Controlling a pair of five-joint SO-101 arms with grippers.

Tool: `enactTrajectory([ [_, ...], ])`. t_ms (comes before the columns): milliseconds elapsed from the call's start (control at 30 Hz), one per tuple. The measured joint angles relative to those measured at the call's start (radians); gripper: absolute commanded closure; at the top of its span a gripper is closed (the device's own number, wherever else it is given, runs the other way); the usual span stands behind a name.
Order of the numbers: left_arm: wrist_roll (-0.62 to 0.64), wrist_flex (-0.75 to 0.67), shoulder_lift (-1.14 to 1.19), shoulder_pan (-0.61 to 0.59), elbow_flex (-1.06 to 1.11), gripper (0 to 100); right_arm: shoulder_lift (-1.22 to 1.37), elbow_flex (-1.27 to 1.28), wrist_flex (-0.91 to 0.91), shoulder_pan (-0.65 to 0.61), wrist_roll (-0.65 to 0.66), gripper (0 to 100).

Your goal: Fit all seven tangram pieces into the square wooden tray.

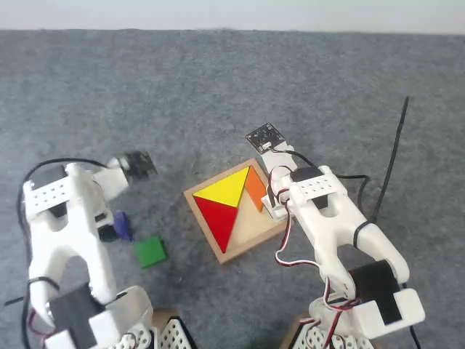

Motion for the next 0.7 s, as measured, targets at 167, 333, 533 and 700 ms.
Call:
enactTrajectory([
  [167,-0.250,0.029,-0.034,0.035,0.026,71,0.000,0.000,0.000,0.000,0.000,99.1],
  [333,-0.442,-0.043,-0.038,0.035,0.118,71,0.000,0.000,0.000,0.000,0.000,99.1],
  [533,-0.578,-0.150,-0.038,0.035,0.192,71,0.000,0.000,0.000,0.000,0.000,99.1],
  [700,-0.608,-0.207,-0.038,0.040,0.206,71,0.000,0.000,0.000,0.000,0.000,99.1],
])
